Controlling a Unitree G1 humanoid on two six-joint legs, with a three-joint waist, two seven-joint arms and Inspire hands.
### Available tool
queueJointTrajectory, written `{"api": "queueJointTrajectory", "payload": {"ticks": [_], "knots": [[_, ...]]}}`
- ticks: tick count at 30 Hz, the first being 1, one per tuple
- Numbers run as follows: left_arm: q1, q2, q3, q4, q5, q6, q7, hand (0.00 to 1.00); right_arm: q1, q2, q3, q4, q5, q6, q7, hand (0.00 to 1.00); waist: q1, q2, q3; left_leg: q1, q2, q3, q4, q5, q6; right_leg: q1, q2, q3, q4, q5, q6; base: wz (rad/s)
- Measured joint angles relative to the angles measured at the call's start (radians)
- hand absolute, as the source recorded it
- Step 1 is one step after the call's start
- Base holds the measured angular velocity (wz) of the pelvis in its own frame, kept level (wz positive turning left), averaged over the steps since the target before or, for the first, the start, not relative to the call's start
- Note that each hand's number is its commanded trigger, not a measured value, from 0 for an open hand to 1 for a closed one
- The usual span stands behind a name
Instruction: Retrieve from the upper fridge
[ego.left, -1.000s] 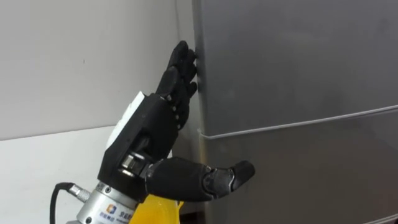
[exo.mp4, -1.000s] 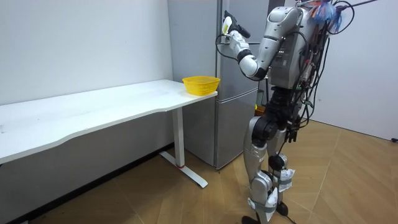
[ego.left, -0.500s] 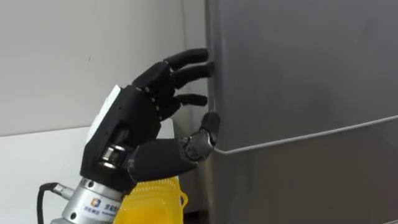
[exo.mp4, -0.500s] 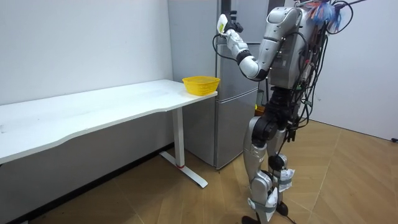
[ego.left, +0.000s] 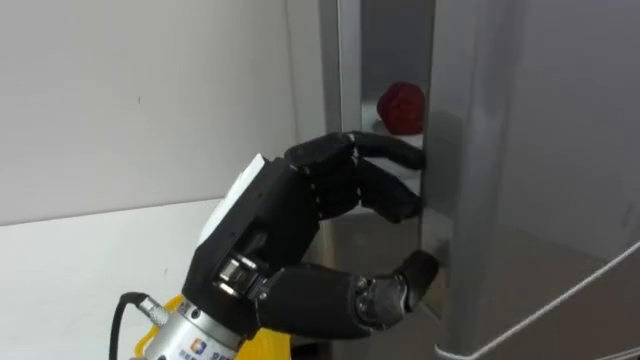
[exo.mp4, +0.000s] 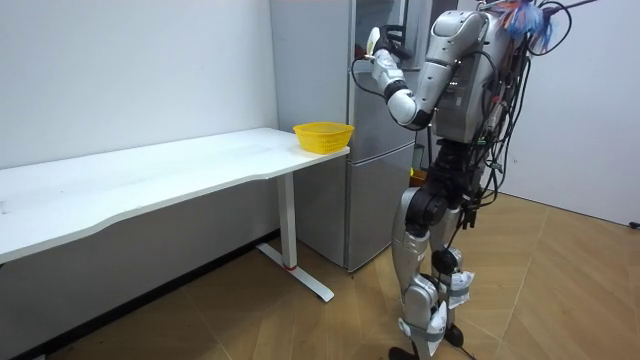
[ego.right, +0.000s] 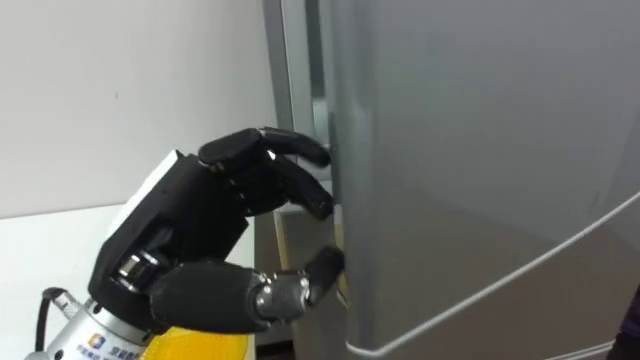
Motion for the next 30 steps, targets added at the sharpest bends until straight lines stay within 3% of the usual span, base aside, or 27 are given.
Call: {"api": "queueJointTrajectory", "payload": {"ticks": [18, 26, 30], "knots": [[0.0, -0.001, 0.001, 0.0, 0.0, 0.0, -0.014, 0.0, -0.001, 0.0, 0.0, -0.004, 0.001, -0.001, -0.001, 0.0, 0.001, -0.01, 0.0068, -0.002, 0.0, 0.0, 0.0, 0.0, 0.0, -0.001, 0.0, 0.001, -0.001, 0.0, 0.0, 0.0], [0.0, -0.002, 0.0, 0.0, 0.0, 0.0, -0.01, 0.0, 0.0, 0.0, 0.0, -0.006, 0.001, -0.001, -0.002, 0.0, 0.0, -0.011, 0.0056, -0.001, 0.0, 0.004, 0.0, 0.0, 0.0, -0.002, 0.0, 0.002, 0.0, 0.0, 0.0, 0.0], [-0.008, -0.005, -0.004, -0.001, 0.0, 0.0, -0.011, 0.0, 0.0, 0.0, 0.0, -0.01, 0.001, -0.001, 0.0, 0.0, 0.0, -0.016, 0.0001, -0.001, 0.0, 0.007, 0.0, 0.0, 0.0, -0.004, 0.0, 0.003, -0.001, 0.0, 0.0, 0.0]]}}
